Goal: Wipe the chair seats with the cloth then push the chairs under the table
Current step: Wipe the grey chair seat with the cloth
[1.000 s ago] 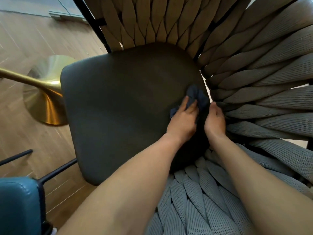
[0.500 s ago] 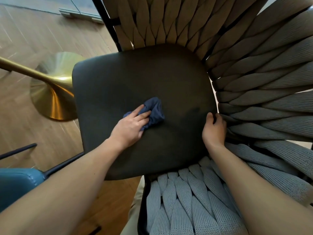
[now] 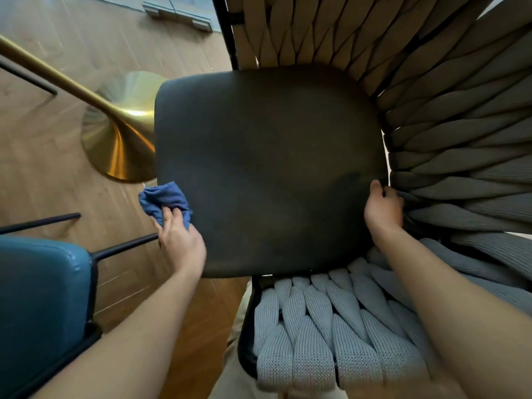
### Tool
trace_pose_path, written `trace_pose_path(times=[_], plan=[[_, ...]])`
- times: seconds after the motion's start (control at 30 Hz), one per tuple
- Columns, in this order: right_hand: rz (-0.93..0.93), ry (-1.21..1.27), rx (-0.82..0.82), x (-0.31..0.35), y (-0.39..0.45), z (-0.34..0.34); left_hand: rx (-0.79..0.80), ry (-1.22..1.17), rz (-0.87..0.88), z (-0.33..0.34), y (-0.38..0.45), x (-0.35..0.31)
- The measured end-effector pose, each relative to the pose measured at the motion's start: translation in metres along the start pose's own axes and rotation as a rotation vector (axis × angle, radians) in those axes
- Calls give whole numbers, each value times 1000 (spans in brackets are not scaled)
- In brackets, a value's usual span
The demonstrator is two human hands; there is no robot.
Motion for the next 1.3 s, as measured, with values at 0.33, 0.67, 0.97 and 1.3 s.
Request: trace_pose_path(times=[0.33,0.67,0.97,1.3], plan=[[32,14,8,5,3,6,455,117,581,56,-56,-40],[41,22,3,3,11,6,480,45,562,108,-74,-95],[47,72,23,1,8,5,292,8,342,83,-57,-84],[43,64,31,1,10,4,686,154,847,110,-121,-95]])
Point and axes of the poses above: each hand's wrist, its own y-axis towards the middle knuckle, its own z-axis out of the palm, x = y × z, the point moved 10 cm from there along y, towards the middle knuckle, and after that the axes turned 14 degrees about -y, right-handed, at the moved point
